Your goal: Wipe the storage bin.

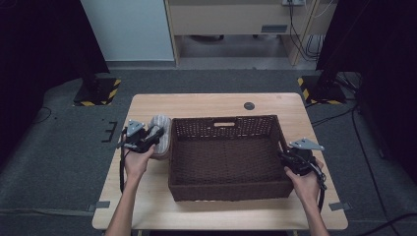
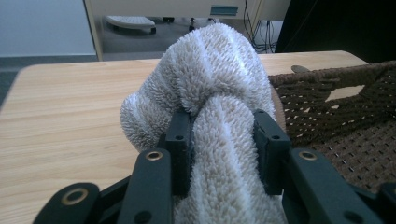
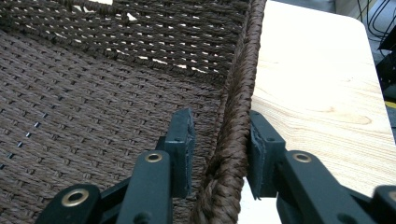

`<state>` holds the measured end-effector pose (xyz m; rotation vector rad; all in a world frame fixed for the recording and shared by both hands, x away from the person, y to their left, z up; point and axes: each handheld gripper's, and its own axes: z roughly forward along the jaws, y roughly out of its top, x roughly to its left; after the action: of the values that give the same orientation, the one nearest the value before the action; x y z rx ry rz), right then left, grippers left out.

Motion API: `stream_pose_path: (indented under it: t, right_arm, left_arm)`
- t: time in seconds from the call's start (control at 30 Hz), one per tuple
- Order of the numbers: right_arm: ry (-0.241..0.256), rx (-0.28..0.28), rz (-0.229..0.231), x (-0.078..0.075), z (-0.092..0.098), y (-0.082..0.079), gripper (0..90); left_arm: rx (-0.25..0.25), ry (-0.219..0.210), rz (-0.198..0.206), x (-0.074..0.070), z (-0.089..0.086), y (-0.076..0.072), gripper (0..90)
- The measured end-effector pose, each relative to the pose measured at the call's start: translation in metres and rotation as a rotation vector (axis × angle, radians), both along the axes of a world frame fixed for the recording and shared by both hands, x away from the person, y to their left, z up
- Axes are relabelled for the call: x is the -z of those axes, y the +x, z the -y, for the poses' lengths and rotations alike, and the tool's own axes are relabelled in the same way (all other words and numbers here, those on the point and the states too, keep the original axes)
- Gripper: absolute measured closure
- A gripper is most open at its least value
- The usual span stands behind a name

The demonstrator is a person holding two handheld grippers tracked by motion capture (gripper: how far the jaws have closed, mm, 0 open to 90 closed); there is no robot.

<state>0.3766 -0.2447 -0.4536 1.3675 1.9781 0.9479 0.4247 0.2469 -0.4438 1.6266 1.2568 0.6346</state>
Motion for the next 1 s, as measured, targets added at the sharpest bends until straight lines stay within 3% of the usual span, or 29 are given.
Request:
stream_pose_path:
  t: [0.23,0.43,0.53,0.6,0.7,0.83,0.9,0.97,1.0]
  right_arm:
    - [-0.017,-0.006,-0.006,0.002,-0.002,0.000,65.3]
    - [-0.018,-0.005,-0.006,0.002,-0.002,0.000,65.2]
    - [-0.017,-0.005,-0.005,0.002,-0.002,0.000,65.3]
    - [-0.016,-0.006,-0.004,0.002,-0.002,0.000,65.2]
    - [-0.016,-0.007,-0.003,0.002,-0.002,0.000,65.1]
    - [-0.019,-0.009,0.000,0.003,-0.002,0.000,65.0]
    - [-0.017,-0.009,0.000,0.003,-0.002,0.000,64.9]
    - [-0.014,-0.009,-0.002,0.003,-0.002,0.000,64.9]
    - [-0.016,-0.011,0.000,0.003,-0.002,0.000,64.8]
  left_arm:
    - [-0.016,0.015,-0.003,0.015,0.006,0.016,63.2]
    - [-0.029,0.079,-0.072,0.033,0.010,0.026,63.1]
    - [-0.017,0.109,-0.128,0.054,0.014,0.029,63.4]
    - [-0.019,0.095,-0.146,0.069,0.014,0.028,63.4]
    - [-0.022,0.059,-0.156,0.078,0.010,0.026,63.4]
    - [-0.018,0.020,-0.163,0.069,0.004,0.024,64.0]
    - [-0.020,0.001,-0.142,0.059,0.001,0.022,64.3]
    - [-0.018,-0.056,-0.093,0.043,-0.005,0.018,64.4]
    - [-0.011,-0.059,-0.076,0.036,-0.006,0.017,64.5]
